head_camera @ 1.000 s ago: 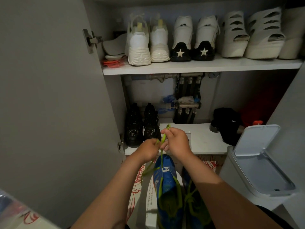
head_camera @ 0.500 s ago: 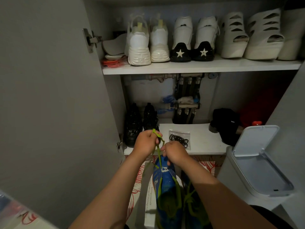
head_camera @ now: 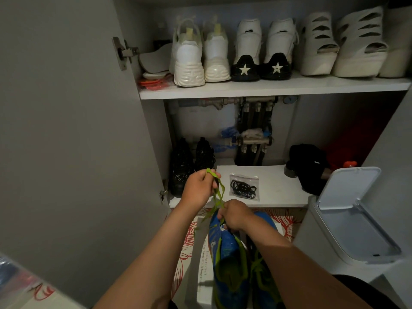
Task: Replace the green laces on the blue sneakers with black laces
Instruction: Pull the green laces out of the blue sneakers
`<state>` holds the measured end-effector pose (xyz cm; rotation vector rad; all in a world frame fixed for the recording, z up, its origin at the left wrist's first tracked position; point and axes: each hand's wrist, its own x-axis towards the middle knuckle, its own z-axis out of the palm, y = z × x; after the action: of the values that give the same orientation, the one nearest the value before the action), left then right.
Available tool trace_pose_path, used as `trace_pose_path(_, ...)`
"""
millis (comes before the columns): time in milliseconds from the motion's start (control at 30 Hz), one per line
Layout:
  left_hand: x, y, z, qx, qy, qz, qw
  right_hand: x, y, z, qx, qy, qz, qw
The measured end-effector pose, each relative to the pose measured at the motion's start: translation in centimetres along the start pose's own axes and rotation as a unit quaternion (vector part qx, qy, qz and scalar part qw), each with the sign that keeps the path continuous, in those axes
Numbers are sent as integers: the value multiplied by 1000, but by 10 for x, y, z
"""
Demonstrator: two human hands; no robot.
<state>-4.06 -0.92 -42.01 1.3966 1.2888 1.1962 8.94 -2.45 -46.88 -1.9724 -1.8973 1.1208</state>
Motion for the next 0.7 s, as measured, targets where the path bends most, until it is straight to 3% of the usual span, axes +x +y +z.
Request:
trace_pose_path(67,1,-2,0,26,4,-7,1000,0,2,0,4,19,12,1000)
trace_pose_path(233,1,-4,-1,69,17,-15,997,0,7,-1,144,66,66,985)
trace_pose_path(433,0,-2,-2,92,12,-9,996,6,11,-2,167,127,28,977)
trace_pose_path(600,-2,-3,-2,106,-14,-13,994,5,12,-4,-24,64,35,997)
trace_pose_path(700,-5,-3,-2,141,-37,-14,989,4,16,-4,-109,96,52,988)
